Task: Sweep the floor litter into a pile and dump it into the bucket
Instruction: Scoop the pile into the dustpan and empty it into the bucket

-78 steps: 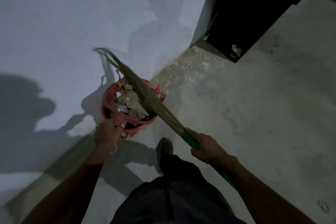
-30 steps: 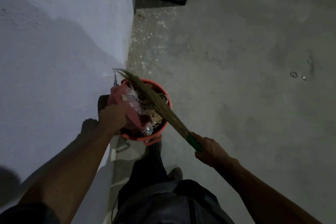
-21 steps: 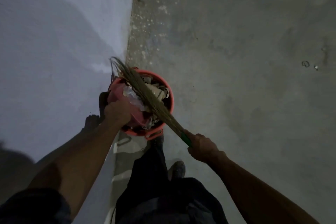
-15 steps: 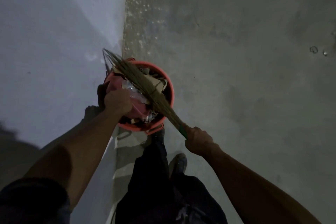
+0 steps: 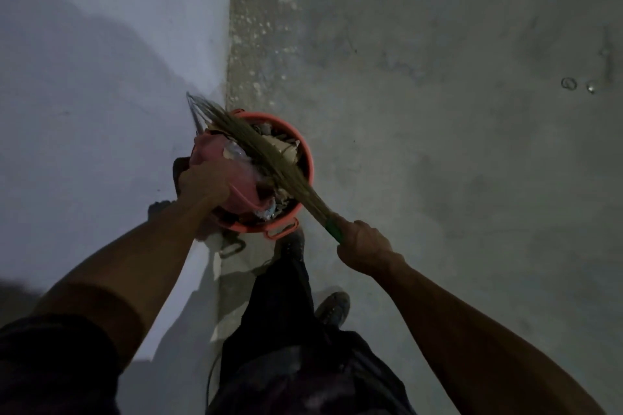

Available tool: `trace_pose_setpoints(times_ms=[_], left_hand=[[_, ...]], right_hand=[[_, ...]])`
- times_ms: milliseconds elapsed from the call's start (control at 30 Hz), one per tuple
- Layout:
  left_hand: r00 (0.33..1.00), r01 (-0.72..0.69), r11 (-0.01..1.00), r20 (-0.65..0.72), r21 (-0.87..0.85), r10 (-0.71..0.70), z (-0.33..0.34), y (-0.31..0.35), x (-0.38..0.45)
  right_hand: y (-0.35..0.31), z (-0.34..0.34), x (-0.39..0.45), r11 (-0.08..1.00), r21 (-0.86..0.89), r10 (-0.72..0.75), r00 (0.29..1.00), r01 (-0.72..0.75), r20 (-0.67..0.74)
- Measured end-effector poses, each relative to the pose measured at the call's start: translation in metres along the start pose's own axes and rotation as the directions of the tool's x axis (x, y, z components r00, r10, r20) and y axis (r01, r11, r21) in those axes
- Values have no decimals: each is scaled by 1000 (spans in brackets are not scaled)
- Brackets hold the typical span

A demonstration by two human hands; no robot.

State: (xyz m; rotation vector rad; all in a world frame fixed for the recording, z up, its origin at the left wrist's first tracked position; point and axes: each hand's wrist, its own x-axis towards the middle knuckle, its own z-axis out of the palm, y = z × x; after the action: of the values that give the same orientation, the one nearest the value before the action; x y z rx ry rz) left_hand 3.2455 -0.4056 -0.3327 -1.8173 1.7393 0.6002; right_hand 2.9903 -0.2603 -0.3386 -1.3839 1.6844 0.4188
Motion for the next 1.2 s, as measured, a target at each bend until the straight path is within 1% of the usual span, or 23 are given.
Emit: trace_pose_setpoints(times_ms=[100, 167, 233, 367, 467, 500, 567, 600, 667, 733, 800, 867, 967, 1033, 1133, 1200], left_hand=[[999, 31, 999, -18, 25, -31, 0, -5, -32], [999, 7, 999, -39, 44, -5, 1, -8, -54], [998, -15, 999, -61, 50, 18, 4, -8, -80], [995, 45, 997, -91, -56, -50, 12, 0, -127], [986, 113, 979, -100, -168, -131, 30, -2, -149], [982, 117, 968, -122, -222, -146, 39, -5, -152], [972, 92, 957, -182, -277, -146, 46, 0, -172], [970, 78, 961, -204, -265, -135, 48, 7, -180], [969, 14, 978, -240, -209, -65, 44, 29, -209], [959, -139, 965, -274, -223, 74, 44, 48, -228], [914, -289, 936, -349, -203, 206, 53, 64, -230], [865, -368, 912, -426, -182, 265, 55, 85, -232], [791, -498, 850, -492, -174, 364, 47, 130, -244], [767, -542, 826, -493, -155, 411, 39, 156, -238], [789, -553, 805, -445, -215, 424, 25, 196, -203], [817, -523, 808, -428, -272, 385, 11, 229, -178]], right_hand=[[11, 2, -32, 999, 21, -31, 999, 32, -41], [22, 5, -53, 999, 22, -41, 997, 43, -72], [31, 9, -77, 997, 63, -45, 995, 50, -88], [56, 24, -124, 945, 325, -25, 999, 39, -48], [79, 34, -155, 883, 468, -26, 999, 35, -27], [87, 37, -164, 858, 512, -24, 999, 35, -28], [102, 41, -180, 802, 596, -14, 999, 36, -41], [110, 42, -188, 775, 631, -8, 998, 41, -55], [125, 42, -203, 728, 683, 7, 995, 63, -100], [140, 41, -216, 677, 729, 37, 985, 99, -168], [155, 39, -225, 636, 760, 74, 969, 137, -237], [171, 34, -230, 592, 791, 115, 956, 153, -271], [193, 22, -231, 532, 835, 181, 943, 144, -278], [209, 10, -227, 513, 848, 236, 927, 134, -290], [232, -10, -215, 514, 851, 328, 891, 110, -314], [246, -27, -204, 520, 850, 382, 866, 88, -323]])
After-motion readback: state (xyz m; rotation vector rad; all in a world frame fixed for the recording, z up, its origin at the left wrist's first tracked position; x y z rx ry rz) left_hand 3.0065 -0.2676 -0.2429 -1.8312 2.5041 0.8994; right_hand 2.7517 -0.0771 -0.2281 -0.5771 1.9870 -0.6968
